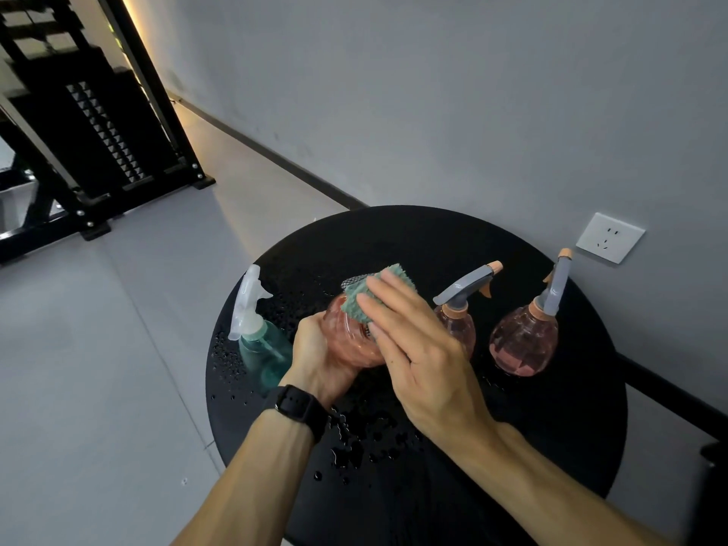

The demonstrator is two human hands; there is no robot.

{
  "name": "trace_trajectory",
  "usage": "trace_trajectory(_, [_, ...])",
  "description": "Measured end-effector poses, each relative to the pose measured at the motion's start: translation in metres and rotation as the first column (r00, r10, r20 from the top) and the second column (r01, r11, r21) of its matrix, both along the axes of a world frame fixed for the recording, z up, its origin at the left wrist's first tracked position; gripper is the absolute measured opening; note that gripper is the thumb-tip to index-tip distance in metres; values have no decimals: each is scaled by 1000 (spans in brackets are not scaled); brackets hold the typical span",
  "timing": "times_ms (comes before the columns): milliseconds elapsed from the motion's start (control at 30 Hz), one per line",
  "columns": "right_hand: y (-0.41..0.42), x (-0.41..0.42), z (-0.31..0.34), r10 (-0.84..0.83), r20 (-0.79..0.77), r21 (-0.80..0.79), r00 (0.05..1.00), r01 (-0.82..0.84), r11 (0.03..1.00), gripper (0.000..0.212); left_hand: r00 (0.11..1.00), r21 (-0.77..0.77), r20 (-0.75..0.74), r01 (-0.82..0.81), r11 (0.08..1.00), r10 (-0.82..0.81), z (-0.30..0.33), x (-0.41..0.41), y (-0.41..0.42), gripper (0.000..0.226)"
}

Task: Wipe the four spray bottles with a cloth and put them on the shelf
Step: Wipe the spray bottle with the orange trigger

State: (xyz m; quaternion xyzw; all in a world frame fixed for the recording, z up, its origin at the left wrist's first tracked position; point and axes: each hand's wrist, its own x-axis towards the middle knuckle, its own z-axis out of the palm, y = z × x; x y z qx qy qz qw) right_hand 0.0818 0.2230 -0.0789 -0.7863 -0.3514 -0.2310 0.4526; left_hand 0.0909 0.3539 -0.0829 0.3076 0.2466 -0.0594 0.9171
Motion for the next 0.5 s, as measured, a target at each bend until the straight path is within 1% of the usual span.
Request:
trace_trajectory(167, [-4, -2, -8, 53, 70, -76, 996, -47, 996, 36, 1000, -12, -20, -4, 1000, 4, 5, -2, 0, 46])
trace_trajectory(333, [-15, -4, -15, 110, 104, -125, 988, -97, 987, 36, 999, -48, -50, -9, 999, 6, 6, -2, -1, 48])
trace_trajectory(500, [-27, -1, -20, 106, 126, -163, 986, -85, 983, 34, 997, -51, -77, -27, 998, 23, 6, -1, 4, 47])
